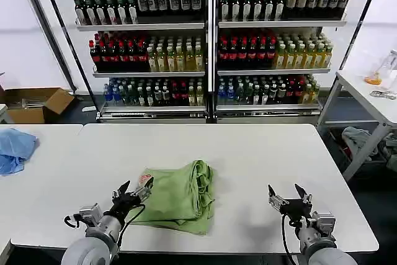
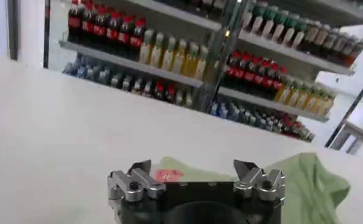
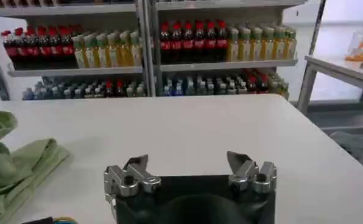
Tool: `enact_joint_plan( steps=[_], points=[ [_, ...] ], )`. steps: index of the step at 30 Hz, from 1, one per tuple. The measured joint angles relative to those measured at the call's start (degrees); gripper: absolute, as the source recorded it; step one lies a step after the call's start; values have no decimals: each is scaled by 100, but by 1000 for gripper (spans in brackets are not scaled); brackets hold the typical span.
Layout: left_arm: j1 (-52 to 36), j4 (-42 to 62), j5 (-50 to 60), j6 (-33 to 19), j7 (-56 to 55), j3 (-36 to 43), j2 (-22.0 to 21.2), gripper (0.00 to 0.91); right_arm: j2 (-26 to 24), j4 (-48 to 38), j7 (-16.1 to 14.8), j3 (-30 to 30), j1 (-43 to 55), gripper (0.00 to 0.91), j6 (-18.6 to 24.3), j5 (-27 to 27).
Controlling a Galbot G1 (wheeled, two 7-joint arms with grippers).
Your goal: Fold and organize the clothes.
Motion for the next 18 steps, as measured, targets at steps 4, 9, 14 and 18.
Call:
enact_joint_plan(
  steps=[4,9,14,18],
  points=[
    [-47,211,-59,76,58,33,-31,907,-6,1,1,33,-4,907,1,1],
    [-126,462,-150,129,125,55,-72,907,-13,8,6,64,-6,907,1,4],
    [-225,678,-215,151,153,99,-127,877,-9,27,16,80,-18,907,-2,5],
    [-310,799,-303,156,217,141,-173,141,3,55,19,117,-44,907,-4,6]
  ],
)
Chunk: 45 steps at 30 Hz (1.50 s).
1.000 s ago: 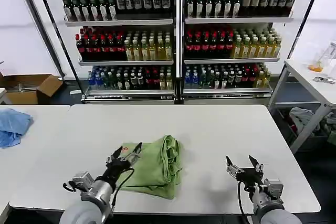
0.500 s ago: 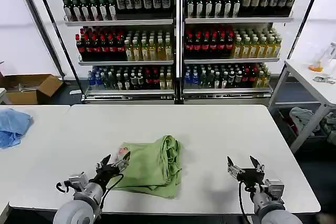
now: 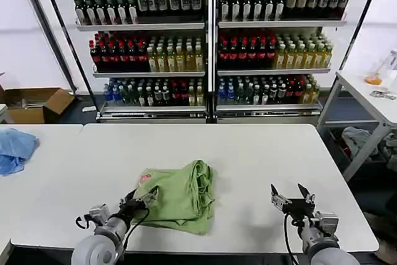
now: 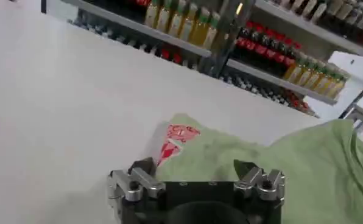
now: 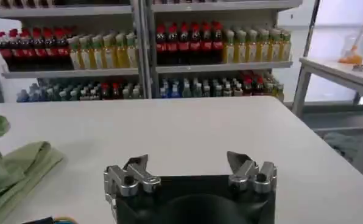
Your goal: Fold and organize the clothes.
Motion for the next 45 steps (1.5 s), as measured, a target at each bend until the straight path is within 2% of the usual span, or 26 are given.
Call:
enact_joint_plan(
  steps=[1,3,32,38,45],
  points=[
    [-16,20,-28,4,10,0,-7,71,4,5,1,10,-9,907,0,1],
    [-29,38,-118,18,36,-14,-43,40,4,24,2,37,-34,907,0,3],
    [-39,122,-2567,58,121,-672,-411,20,-21,239,26,292,-284,907,-5,58],
    [21,-73,-2950,107,27,-1285,-206,30,-47,252,29,306,-248,907,-2,97],
    [-1,-332,-3238,260,-105,-2432,469,20,-13,264,35,230,-169,907,-1,99]
  ],
)
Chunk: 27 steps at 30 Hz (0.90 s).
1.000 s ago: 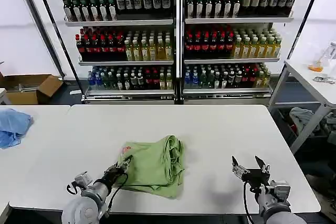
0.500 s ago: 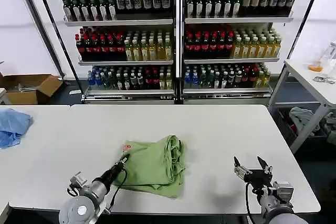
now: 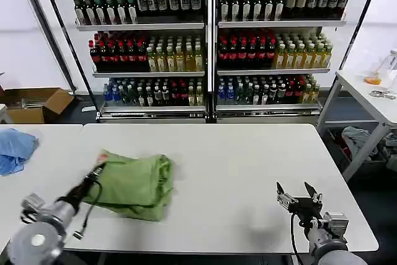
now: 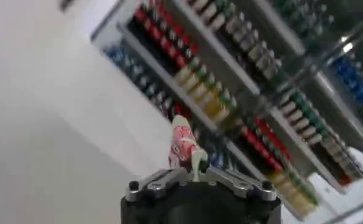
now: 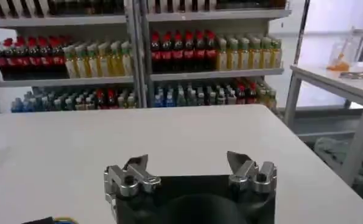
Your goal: Fold and organize the clothes.
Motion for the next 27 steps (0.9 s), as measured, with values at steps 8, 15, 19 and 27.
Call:
enact_joint_plan(
  steps=[8,15,19,27],
  points=[
    [-29,-480,393,218,15,-515,638,20,12,42,-25,32,-68,907,31,-23],
    [-140,-624,1926,200,102,508,532,20,13,62,-38,42,-125,907,49,-92],
    [-357,-469,2942,192,62,1528,138,20,-10,69,-38,78,-159,907,49,-100],
    [-975,-16,4207,184,-127,3244,-740,20,12,51,-56,134,-173,907,64,-114]
  ],
)
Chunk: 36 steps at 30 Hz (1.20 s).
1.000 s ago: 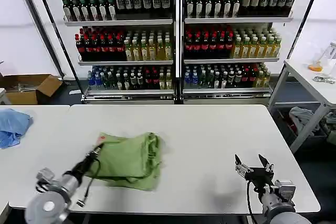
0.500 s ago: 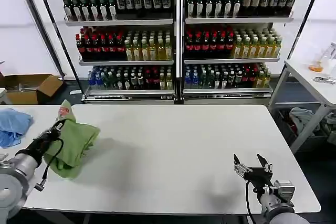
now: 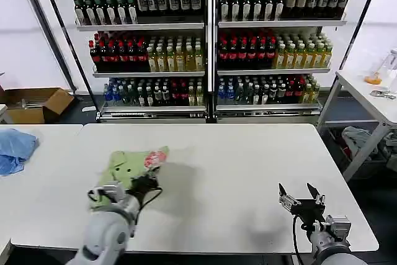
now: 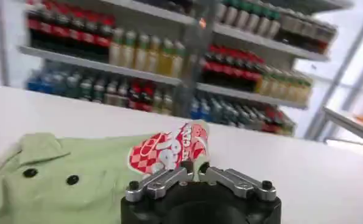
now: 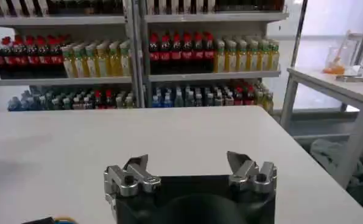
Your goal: Fold and organize the clothes.
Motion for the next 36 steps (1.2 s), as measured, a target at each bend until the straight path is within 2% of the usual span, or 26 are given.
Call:
enact_joint_plan(
  steps=[4,8,9,10,11,17,23,30,36],
  points=[
    [-347,384,419,34,-142,701,-390,40,25,-18,-7,-1,25,907,2,-4],
    [-679,776,675,3,-280,1226,-758,161,17,-32,-26,9,55,907,4,-4],
    [-761,868,720,-20,-307,1327,-845,292,11,-36,-35,16,65,907,5,-4],
    [-841,959,759,-50,-329,1424,-928,564,2,-46,-42,28,76,907,7,-4],
    [-931,1070,797,-94,-344,1530,-1024,907,-5,-51,-47,35,84,907,9,-2],
    [-1369,1608,1007,-439,-331,2016,-1483,907,-48,-103,-61,47,146,907,17,1],
    [-1496,1774,1200,-925,-261,2259,-1622,907,-96,-184,-103,-27,263,907,110,-20],
    [-1267,1335,1425,-1444,-169,2016,-1328,907,-54,-395,-115,-339,629,907,283,-45],
    [-763,816,1519,-1821,-223,1347,-858,907,107,-757,-20,-891,1259,907,228,321]
  ],
)
